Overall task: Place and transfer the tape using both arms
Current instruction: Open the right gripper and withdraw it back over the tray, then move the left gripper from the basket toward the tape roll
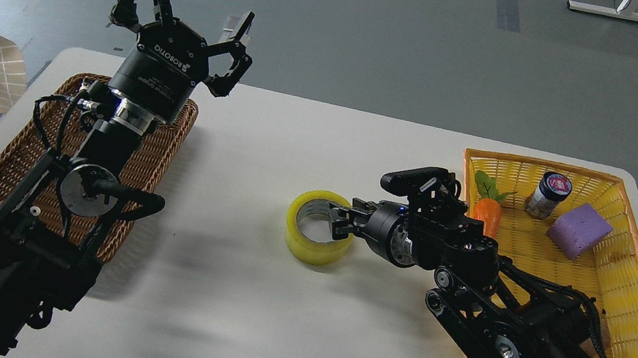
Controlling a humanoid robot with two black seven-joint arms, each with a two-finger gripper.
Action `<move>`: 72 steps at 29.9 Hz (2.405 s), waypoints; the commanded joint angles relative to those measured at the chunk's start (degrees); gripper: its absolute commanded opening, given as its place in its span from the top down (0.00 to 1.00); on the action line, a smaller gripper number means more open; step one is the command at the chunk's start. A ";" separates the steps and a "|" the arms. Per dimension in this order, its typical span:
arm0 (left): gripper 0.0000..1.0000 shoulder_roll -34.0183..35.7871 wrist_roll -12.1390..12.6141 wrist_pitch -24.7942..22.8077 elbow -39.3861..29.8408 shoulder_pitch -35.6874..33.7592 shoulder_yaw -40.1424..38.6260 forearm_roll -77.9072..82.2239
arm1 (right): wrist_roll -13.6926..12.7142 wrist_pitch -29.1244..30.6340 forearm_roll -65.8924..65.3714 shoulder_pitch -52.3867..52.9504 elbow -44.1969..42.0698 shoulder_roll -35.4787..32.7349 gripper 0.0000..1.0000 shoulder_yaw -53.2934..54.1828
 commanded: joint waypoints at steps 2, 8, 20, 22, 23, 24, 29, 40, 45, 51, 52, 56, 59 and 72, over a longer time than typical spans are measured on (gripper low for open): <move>0.02 0.00 0.00 0.00 0.00 -0.08 0.01 0.01 | -0.13 0.00 0.00 0.54 0.07 0.00 0.23 1.67; 0.02 0.00 0.00 0.00 0.00 -0.08 0.01 0.01 | -0.13 0.00 0.00 1.86 0.33 0.00 0.02 6.34; 0.02 0.79 -0.18 0.09 0.00 -0.43 -0.34 0.10 | 0.22 0.00 4.50 8.19 2.97 0.00 0.00 21.80; 0.02 0.79 -0.18 0.18 0.00 -0.87 -0.34 0.10 | 0.31 0.00 5.37 7.58 6.64 0.00 0.00 26.36; 0.02 0.79 -0.18 0.00 0.00 -0.96 -0.26 0.01 | 0.31 0.00 5.90 7.23 8.05 0.00 0.00 27.51; 0.02 1.05 -0.18 -0.09 0.00 -0.96 -0.08 0.09 | 0.31 0.00 7.99 5.92 10.77 0.00 0.00 29.44; 0.02 1.32 -0.26 0.09 0.08 -0.70 0.54 0.18 | 0.40 0.00 20.11 -0.67 18.51 0.00 0.00 36.47; 0.02 1.23 -3.08 3.69 0.52 -1.40 0.71 0.45 | 0.75 0.00 49.83 -7.80 25.03 -2.02 0.00 48.96; 0.02 1.32 -2.64 3.43 0.17 -1.49 0.71 0.71 | 0.75 0.00 58.11 -11.58 25.30 -1.85 0.00 55.90; 0.02 2.72 -2.20 6.15 -0.18 -1.49 0.98 0.89 | 0.75 0.00 65.66 -14.84 25.30 -0.45 0.00 63.20; 0.02 2.98 -2.20 6.15 -0.18 -1.49 0.98 0.89 | 0.75 0.00 66.45 -14.75 25.21 0.00 0.00 63.38; 0.02 3.16 -2.72 6.15 -0.27 -1.58 1.07 2.90 | 0.66 -0.13 67.17 -13.61 25.03 0.00 0.00 62.34; 0.02 2.90 -2.99 5.80 -0.27 -1.58 1.06 5.79 | 0.14 -2.41 66.99 -12.03 24.60 0.00 0.00 60.06; 0.02 3.78 -3.69 6.15 -5.27 -1.23 0.71 10.02 | 0.05 -7.96 66.99 -6.75 19.15 0.00 0.00 47.12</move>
